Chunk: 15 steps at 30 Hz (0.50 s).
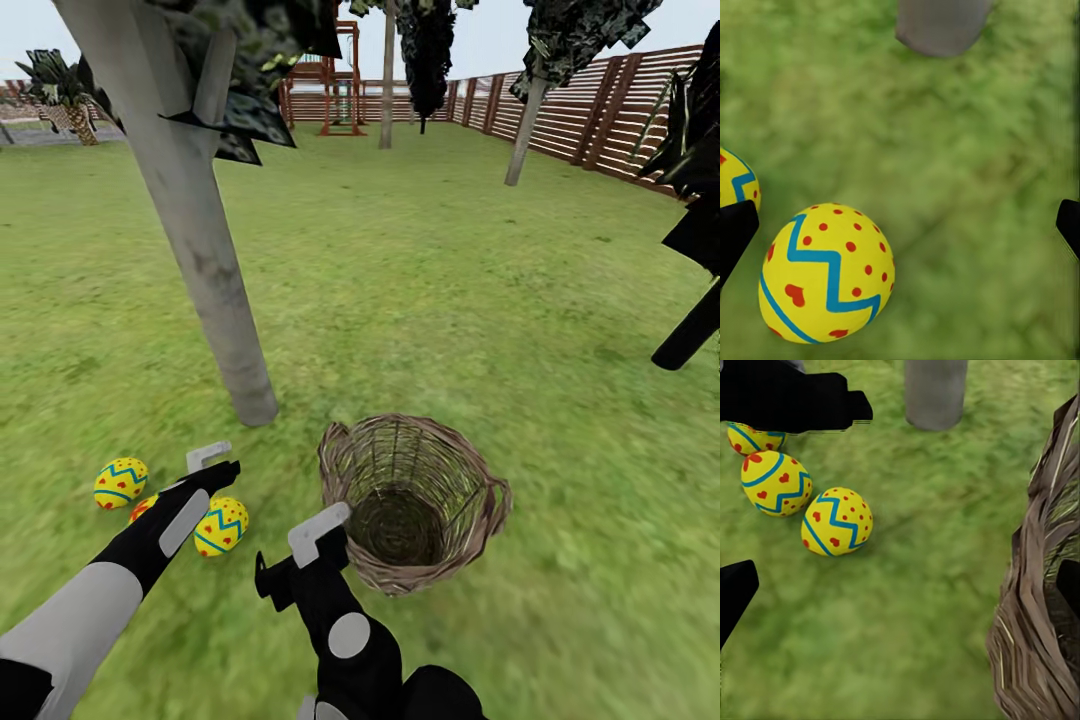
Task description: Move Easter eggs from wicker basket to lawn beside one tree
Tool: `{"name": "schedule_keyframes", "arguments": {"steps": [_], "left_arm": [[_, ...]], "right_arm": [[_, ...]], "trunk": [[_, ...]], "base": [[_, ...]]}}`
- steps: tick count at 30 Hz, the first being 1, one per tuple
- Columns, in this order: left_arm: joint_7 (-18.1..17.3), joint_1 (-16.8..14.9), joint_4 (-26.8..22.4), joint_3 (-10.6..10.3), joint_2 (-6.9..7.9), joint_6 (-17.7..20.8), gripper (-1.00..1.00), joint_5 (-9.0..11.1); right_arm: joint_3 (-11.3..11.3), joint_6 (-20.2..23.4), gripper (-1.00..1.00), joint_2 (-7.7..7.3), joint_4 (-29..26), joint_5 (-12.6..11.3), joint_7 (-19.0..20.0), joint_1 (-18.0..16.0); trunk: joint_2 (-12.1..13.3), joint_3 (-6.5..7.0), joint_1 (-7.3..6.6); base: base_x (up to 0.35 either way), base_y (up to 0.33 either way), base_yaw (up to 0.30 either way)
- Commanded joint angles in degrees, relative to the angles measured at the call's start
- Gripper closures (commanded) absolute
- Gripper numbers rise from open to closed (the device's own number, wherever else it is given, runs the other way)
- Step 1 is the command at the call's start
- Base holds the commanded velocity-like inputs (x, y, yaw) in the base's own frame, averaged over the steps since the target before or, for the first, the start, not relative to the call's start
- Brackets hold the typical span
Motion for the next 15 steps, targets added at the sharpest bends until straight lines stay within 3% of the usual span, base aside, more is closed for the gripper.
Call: {"name": "schedule_keyframes", "arguments": {"steps": [1,15], "left_arm": [[0.54,-0.03,-0.11,-0.41,0.1,0.11,-1.0,0.49],[0.48,-0.03,-0.08,-0.33,0.1,0.13,-1.0,0.49]], "right_arm": [[0.27,0.13,-1.0,0.0,-0.06,-0.5,-0.6,-0.06],[0.61,0.07,-1.0,0.26,-0.1,-0.34,-1.9,-0.16]], "trunk": [[0.0,0.18,-0.03],[0.18,3.28,-0.39]], "base": [[0.0,0.0,0.0],[0.0,0.0,0.0]]}}
